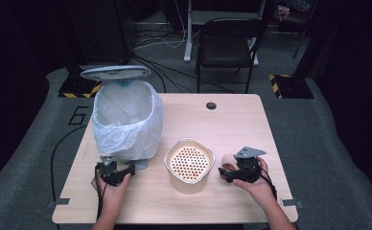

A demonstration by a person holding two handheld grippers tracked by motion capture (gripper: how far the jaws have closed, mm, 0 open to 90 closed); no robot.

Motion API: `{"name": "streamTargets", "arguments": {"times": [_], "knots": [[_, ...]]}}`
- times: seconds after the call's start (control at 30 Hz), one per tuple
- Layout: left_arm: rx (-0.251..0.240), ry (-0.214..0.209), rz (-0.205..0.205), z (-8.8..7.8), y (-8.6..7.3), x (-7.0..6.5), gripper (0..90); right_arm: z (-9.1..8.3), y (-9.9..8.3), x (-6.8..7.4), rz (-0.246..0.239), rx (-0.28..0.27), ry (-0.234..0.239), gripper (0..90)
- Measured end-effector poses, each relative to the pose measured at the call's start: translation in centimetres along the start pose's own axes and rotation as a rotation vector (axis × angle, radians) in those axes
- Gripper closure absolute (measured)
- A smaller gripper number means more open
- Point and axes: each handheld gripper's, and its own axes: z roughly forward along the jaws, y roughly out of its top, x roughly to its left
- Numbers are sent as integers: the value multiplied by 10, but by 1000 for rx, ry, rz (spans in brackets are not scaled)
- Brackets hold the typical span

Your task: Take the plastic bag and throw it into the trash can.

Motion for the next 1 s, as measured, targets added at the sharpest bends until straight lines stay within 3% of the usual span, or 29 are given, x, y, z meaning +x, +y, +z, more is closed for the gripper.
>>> {"name": "streamTargets", "arguments": {"times": [0.2, 0.53, 0.57, 0.67, 0.83, 1.0], "knots": [[0, -1, 0, 0, 0, 0, 157, 4, -2, 1, -12, 10, -2, 163], [0, 0, 0, 0, 0, 0, 157, 5, -3, 0, -44, 12, 3, 300], [21, 2, 27, -1, 0, 2, 157, 5, -2, -1, -49, 15, 5, 307], [0, -1, 0, 0, 0, 0, 157, 3, 0, -2, -57, 18, 13, 319], [0, 0, -2, 0, 0, 0, 157, -2, 11, -6, -72, 17, 38, 326], [1, -1, -1, 0, 0, 0, 157, -10, 33, -10, -134, 21, 34, 328]]}}
